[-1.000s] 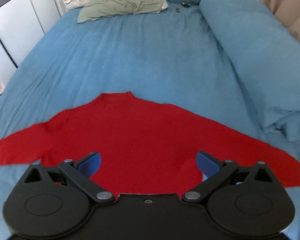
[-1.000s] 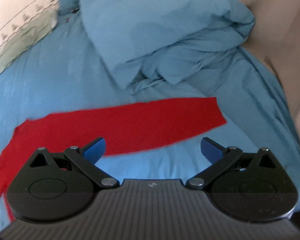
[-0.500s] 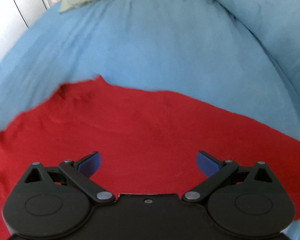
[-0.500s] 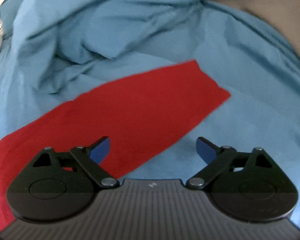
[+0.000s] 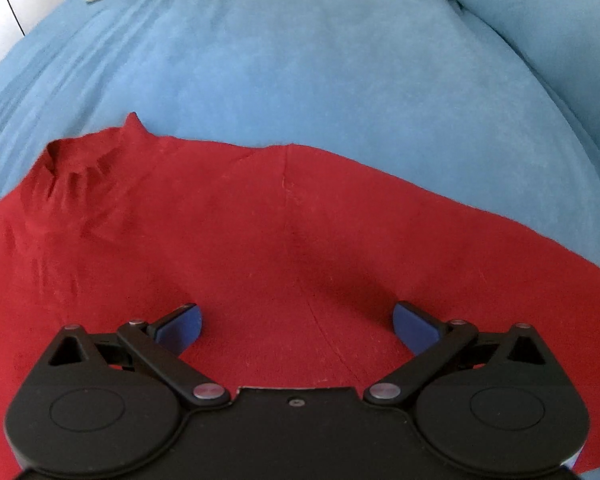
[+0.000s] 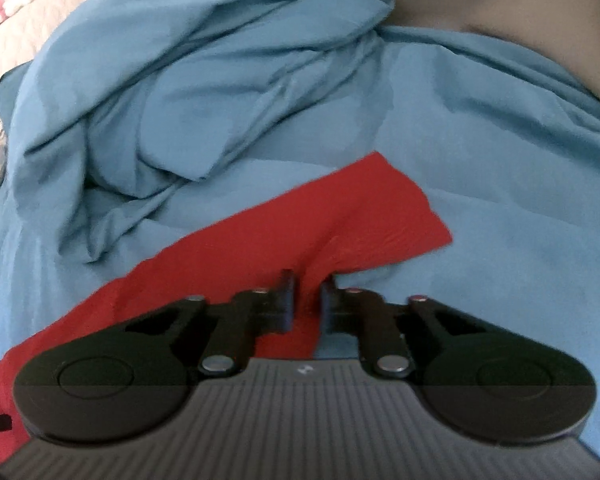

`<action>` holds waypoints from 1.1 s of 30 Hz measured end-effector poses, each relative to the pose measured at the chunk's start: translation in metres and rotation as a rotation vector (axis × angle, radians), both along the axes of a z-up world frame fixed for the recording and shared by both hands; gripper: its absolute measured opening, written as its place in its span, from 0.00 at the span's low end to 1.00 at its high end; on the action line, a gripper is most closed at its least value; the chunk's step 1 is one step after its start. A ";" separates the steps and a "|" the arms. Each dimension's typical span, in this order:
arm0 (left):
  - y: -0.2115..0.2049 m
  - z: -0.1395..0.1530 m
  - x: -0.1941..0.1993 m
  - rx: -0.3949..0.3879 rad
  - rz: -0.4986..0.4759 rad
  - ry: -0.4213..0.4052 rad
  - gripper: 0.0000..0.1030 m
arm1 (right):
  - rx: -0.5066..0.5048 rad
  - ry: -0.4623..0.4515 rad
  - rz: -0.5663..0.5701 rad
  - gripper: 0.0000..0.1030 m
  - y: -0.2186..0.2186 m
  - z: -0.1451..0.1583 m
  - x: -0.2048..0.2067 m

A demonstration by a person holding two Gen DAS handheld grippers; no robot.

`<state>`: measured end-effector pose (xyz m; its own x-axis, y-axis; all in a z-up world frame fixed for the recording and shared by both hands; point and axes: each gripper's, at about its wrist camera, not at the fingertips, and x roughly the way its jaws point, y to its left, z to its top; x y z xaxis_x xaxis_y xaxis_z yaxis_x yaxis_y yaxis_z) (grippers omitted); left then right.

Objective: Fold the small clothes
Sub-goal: 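Lift the sleeve with the right gripper, lay it across the body, open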

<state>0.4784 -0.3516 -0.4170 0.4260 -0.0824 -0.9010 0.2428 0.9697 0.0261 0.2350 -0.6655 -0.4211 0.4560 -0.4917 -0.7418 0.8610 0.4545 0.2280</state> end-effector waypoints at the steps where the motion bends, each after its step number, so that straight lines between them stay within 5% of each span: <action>1: 0.002 0.001 0.002 -0.010 -0.005 0.005 1.00 | -0.010 0.002 0.012 0.22 0.003 0.004 0.004; 9: 0.064 0.041 0.024 -0.086 0.034 -0.026 1.00 | -0.110 -0.163 0.252 0.21 0.069 0.078 0.067; 15: 0.162 0.083 0.031 -0.055 0.143 -0.123 1.00 | -0.172 -0.293 0.645 0.21 0.193 0.116 0.145; 21: 0.235 0.075 0.032 -0.028 0.195 -0.110 1.00 | -0.191 -0.221 1.024 0.21 0.332 0.058 0.194; 27: 0.263 0.046 0.027 -0.075 0.198 -0.045 1.00 | -0.274 -0.025 1.189 0.22 0.412 -0.005 0.200; 30: 0.256 0.039 0.022 -0.095 0.138 -0.020 1.00 | -0.352 -0.007 1.221 0.33 0.421 -0.014 0.191; 33: 0.238 0.039 0.016 -0.117 0.040 -0.003 1.00 | -0.368 -0.020 1.262 0.73 0.418 -0.012 0.175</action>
<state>0.4945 -0.1140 -0.3776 0.4334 -0.1699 -0.8850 0.2034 0.9752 -0.0876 0.4100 -0.2473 -0.4328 0.7570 0.1072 -0.6446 -0.2013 0.9767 -0.0739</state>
